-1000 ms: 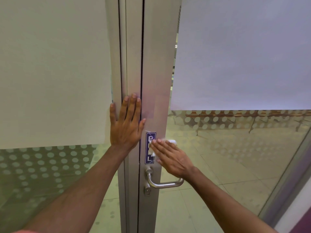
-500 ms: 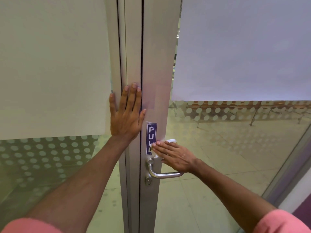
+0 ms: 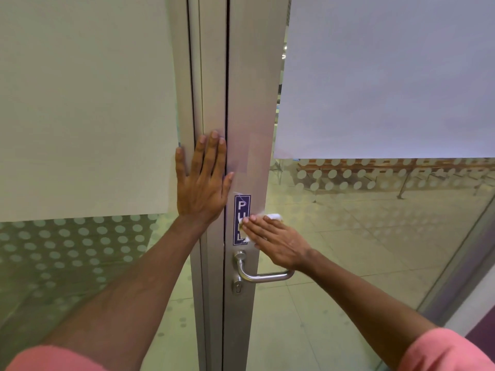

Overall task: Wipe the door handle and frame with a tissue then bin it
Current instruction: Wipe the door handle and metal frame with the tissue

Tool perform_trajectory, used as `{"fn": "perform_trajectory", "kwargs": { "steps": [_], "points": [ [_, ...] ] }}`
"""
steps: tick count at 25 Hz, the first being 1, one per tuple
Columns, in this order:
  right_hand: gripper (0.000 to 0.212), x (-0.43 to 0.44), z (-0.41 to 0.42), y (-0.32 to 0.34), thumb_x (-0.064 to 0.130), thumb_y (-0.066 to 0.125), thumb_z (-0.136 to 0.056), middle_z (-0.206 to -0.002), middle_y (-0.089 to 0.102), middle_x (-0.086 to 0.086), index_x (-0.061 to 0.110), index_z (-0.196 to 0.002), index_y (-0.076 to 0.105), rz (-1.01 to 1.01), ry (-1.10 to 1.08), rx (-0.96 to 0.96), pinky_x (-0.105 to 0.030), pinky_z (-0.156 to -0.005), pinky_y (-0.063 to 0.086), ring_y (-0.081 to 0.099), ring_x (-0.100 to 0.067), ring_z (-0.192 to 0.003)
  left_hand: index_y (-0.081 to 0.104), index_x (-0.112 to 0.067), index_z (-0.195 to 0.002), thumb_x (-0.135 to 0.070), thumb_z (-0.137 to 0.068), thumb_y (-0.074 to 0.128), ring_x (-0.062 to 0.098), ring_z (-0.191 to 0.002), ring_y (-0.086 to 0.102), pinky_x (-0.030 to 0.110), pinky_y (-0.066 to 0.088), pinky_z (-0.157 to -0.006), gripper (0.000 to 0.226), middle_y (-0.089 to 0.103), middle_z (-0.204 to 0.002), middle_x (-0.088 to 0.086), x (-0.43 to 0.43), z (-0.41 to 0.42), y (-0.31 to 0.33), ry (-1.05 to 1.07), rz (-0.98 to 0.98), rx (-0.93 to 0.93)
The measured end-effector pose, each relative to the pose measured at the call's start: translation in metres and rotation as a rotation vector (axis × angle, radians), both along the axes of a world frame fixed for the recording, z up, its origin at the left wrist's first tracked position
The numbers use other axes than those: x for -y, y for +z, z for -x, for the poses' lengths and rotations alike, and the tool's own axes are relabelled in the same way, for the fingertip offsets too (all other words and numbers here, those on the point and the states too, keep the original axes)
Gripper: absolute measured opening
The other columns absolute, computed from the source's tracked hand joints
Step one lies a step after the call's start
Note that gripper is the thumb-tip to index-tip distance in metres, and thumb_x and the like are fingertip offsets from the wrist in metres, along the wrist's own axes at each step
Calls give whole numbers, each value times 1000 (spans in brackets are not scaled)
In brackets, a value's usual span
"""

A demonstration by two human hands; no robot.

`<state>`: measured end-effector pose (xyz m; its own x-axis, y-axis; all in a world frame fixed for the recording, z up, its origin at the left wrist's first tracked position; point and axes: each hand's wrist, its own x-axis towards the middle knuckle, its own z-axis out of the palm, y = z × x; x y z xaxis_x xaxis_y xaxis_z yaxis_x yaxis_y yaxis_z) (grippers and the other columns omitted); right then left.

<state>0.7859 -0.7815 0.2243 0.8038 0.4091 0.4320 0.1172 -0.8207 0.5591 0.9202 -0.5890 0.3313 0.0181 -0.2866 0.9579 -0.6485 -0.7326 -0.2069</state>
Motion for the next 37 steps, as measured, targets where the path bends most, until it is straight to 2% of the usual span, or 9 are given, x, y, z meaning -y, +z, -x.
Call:
{"fn": "perform_trajectory", "kwargs": {
  "steps": [4, 10, 13, 16, 20, 23, 28, 31, 37],
  "points": [
    [63, -2, 0, 4, 30, 34, -103, -163, -11, -3, 13, -155, 4, -3, 3, 47, -34, -123, -6, -2, -17, -151, -3, -12, -158, -45, -106, 19, 19, -153, -12, 52, -7, -122, 65, 7, -165, 8, -1, 0, 1, -10, 6, 2],
    [63, -45, -32, 55, 39, 22, -104, -163, -11, -8, 8, -154, 1, -318, -95, 431, -37, -123, -1, 0, -22, -151, -3, -11, -157, -45, -106, 17, 19, -153, -12, 52, -6, -122, 65, 4, -166, 7, -1, 2, 0, -32, 0, -4],
    [67, -49, -30, 42, 40, 28, -104, -162, -10, -9, 7, -153, -1, -256, -63, 368, -37, -123, 0, -1, -22, -151, -3, -11, -158, -45, -106, 16, 19, -153, -12, 52, -7, -122, 64, -5, -167, 5, 0, 1, 1, -11, 5, 4],
    [73, -38, -16, 31, 38, 40, -101, -162, -1, -10, 9, -153, -2, -180, -80, 329, -36, -124, 5, 2, -20, -151, -1, -11, -158, -45, -106, 18, 20, -153, -11, 53, -7, -122, 65, 3, -166, 7, -1, 1, 0, -18, 3, 2],
    [64, -53, -30, 48, 38, 28, -103, -163, -7, -7, 9, -154, 1, -314, -85, 446, -36, -123, 0, 2, -21, -151, -2, -11, -158, -46, -106, 19, 20, -153, -11, 53, -7, -122, 66, -10, -165, 4, -1, 1, 0, -20, 9, 3],
    [63, -63, -48, 64, 35, 30, -103, -163, 0, -9, 8, -154, 5, -307, -30, 459, -37, -123, 2, 7, -23, -151, -1, -11, -158, -46, -106, 20, 20, -153, -11, 52, -7, -122, 66, -6, -165, 4, -1, 1, 0, -15, 9, 5],
    [64, -42, -22, 15, 39, 28, -103, -163, -11, -8, 9, -154, 4, -89, -41, 203, -36, -123, -4, -2, -21, -151, -3, -11, -158, -45, -106, 14, 20, -153, -12, 52, -9, -122, 64, -12, -165, 4, -3, 2, 1, -14, -4, 2],
    [65, -28, -10, 8, 42, 29, -101, -162, -8, -5, 12, -154, 7, -12, -25, 90, -34, -123, -6, -5, -18, -151, -2, -11, -158, -45, -106, 15, 20, -153, -13, 52, -8, -122, 64, -13, -165, 4, -2, 3, 0, -11, -5, -7],
    [65, -35, -37, 80, 44, 24, -104, -163, -6, -8, 10, -154, 2, -104, -37, 304, -36, -123, -2, 4, -21, -151, -2, -10, -158, -46, -106, 18, 20, -152, -13, 53, -8, -122, 65, -13, -164, 4, -2, 2, 1, -20, 0, -4]
  ]
}}
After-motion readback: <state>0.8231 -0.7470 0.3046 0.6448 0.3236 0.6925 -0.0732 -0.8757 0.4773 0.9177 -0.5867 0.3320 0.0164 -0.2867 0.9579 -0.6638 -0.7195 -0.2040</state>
